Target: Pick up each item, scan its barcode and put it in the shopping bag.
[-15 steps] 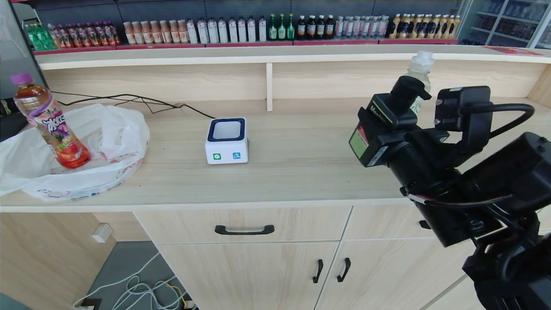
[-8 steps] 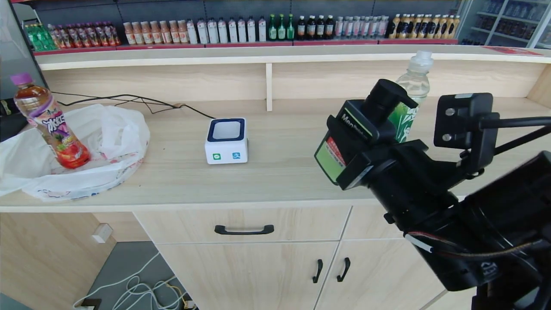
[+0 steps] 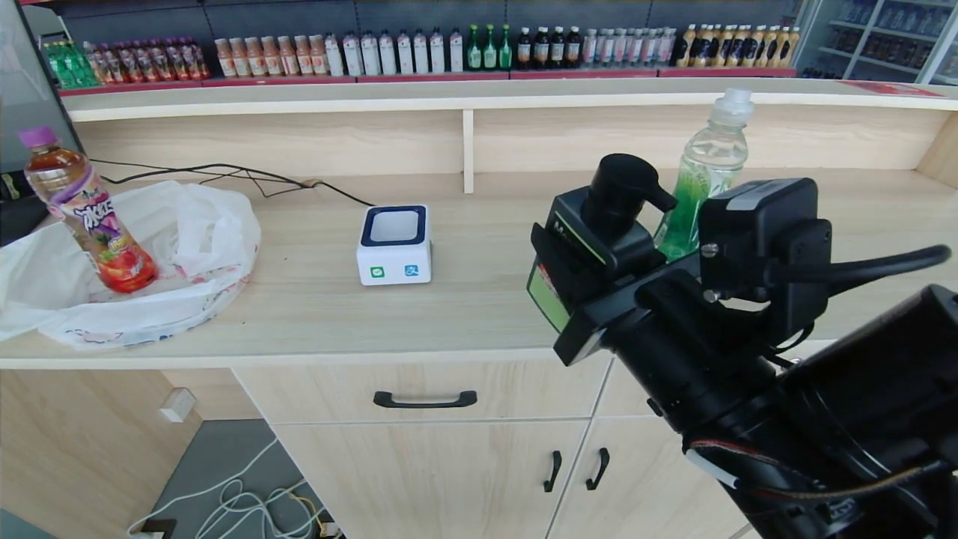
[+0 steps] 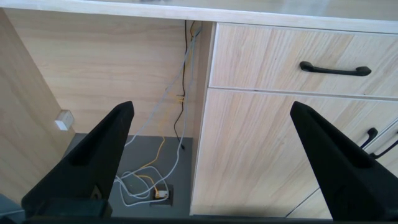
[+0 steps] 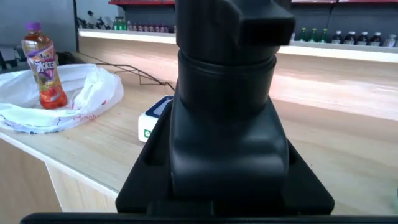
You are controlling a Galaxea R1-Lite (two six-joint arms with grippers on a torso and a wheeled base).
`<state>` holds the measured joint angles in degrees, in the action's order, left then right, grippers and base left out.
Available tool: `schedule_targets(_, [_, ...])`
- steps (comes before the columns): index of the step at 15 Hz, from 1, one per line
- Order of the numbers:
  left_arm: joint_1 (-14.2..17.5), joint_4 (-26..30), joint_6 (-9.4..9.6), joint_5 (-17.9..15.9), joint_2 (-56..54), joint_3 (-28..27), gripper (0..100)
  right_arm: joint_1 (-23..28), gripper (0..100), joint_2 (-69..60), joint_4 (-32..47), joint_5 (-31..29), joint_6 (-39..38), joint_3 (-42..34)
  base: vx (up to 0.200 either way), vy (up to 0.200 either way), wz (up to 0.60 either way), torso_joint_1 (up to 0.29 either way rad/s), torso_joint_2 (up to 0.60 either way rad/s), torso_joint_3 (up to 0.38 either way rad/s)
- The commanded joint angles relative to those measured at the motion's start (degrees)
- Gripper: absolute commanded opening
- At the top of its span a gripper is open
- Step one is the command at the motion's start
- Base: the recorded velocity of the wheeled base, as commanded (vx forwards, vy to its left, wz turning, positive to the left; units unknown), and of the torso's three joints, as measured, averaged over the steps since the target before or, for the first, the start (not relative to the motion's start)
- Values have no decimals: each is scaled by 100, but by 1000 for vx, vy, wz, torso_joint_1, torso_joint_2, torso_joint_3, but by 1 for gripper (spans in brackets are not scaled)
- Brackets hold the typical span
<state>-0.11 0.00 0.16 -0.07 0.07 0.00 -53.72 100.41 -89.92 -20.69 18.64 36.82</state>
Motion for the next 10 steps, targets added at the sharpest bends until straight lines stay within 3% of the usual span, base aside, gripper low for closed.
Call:
schedule_targets(1, [2, 0, 2, -1, 1, 0, 100, -68, 0, 189, -8, 3, 509, 203, 0, 0, 0, 0, 0, 0])
schedule_targets(6, [2, 0, 2, -1, 1, 0, 100, -938, 0, 295, -8, 38, 2671, 124, 0, 0, 0, 0, 0, 0])
schedule_targets(7, [2, 0, 2, -1, 1, 0, 100, -938, 0, 295, -8, 38, 2689, 124, 0, 0, 0, 0, 0, 0])
schedule_targets(10, [2, 0, 2, -1, 1, 0, 100, -1448, 0, 251, -8, -5, 4306, 36, 0, 0, 0, 0, 0, 0])
